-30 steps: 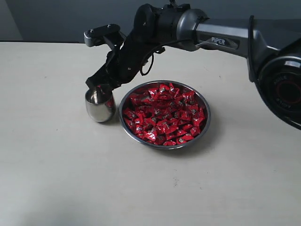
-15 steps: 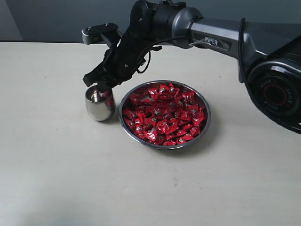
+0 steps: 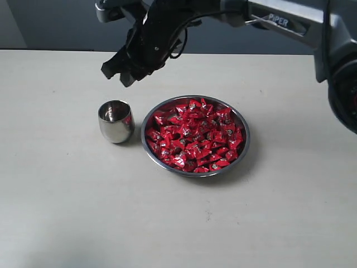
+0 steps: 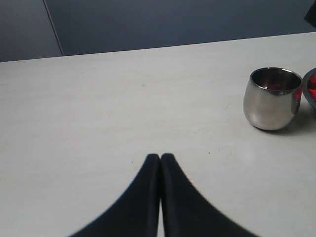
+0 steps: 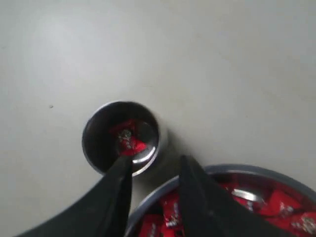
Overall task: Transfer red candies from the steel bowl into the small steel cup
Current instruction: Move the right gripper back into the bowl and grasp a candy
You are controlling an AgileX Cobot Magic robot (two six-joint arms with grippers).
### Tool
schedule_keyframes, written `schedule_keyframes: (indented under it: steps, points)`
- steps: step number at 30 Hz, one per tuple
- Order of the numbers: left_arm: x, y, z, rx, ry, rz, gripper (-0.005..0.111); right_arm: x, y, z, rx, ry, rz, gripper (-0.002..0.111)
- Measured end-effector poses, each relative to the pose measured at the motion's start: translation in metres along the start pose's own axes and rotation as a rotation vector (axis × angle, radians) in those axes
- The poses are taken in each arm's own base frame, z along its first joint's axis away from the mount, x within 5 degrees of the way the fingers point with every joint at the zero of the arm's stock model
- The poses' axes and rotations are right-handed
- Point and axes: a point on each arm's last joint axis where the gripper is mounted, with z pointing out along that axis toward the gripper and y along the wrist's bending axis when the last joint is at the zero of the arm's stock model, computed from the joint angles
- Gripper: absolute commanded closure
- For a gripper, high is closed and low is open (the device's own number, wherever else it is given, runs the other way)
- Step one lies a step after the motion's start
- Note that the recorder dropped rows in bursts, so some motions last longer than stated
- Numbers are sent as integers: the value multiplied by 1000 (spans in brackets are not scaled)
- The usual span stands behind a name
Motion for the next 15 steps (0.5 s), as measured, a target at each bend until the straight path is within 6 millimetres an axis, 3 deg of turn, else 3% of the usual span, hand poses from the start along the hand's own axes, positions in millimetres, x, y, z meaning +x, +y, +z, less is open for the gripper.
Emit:
schedule_keyframes:
  steps: [5, 11, 15]
  points:
    - [0, 0, 0, 0, 0, 0, 106, 11, -30, -21, 33, 85, 75, 74]
    - [0, 0, 0, 0, 0, 0, 106, 29, -69, -35, 24, 171, 182, 61]
    - [0, 0, 0, 0, 0, 0, 106, 35, -77, -38, 11, 184, 207, 61]
